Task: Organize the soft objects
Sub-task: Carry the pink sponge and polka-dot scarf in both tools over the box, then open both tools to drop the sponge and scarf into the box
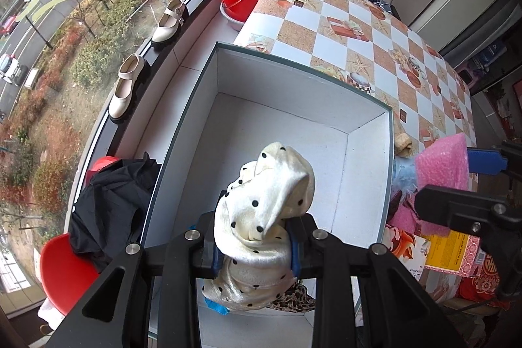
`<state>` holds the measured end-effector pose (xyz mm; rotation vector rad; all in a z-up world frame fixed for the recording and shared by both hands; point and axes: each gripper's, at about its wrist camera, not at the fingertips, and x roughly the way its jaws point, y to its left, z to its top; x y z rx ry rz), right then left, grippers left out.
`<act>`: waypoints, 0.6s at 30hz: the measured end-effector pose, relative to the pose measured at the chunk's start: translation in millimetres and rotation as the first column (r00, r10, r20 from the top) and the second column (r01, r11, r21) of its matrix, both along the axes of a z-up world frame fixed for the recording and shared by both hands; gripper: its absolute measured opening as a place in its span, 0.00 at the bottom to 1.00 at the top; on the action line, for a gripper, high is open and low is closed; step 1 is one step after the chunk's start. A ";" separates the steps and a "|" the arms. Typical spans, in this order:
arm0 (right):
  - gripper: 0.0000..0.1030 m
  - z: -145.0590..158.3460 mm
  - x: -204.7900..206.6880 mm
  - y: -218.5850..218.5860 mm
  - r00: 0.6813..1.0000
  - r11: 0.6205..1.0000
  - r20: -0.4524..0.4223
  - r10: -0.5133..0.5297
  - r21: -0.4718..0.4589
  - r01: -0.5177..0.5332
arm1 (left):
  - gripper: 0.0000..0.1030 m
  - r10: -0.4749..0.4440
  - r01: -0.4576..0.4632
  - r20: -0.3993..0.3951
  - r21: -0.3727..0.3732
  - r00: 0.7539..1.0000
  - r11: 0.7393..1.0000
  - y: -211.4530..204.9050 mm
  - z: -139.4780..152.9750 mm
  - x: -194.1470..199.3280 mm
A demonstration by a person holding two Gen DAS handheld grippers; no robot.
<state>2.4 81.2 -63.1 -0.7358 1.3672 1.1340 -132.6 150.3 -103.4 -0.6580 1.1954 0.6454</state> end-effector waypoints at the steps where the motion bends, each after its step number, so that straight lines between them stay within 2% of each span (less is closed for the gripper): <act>1: 0.69 -0.6 -0.5 1.2 1.000 1.000 0.000 0.005 -0.001 -0.005 | 0.31 0.001 -0.001 -0.001 -0.001 1.000 1.000 0.4 -0.7 0.4; 9: 0.69 -4.2 -8.8 9.7 0.999 0.999 0.018 0.043 -0.013 -0.043 | 0.31 0.011 -0.011 -0.006 -0.009 1.000 1.000 2.7 -4.7 -2.0; 14: 0.69 -7.4 -13.2 13.3 0.998 0.998 0.028 0.063 -0.020 -0.063 | 0.35 0.009 -0.009 -0.009 -0.016 1.000 1.000 2.2 -6.8 -3.5; 17: 0.69 -8.2 -13.9 15.3 0.997 0.998 0.028 0.065 -0.019 -0.065 | 0.48 0.005 -0.004 0.006 -0.024 1.000 1.000 0.8 -6.5 -3.9; 18: 0.69 -8.2 -13.8 16.0 0.998 0.998 0.027 0.065 -0.017 -0.064 | 0.58 0.002 -0.002 0.010 -0.022 1.000 1.000 0.2 -5.7 -3.7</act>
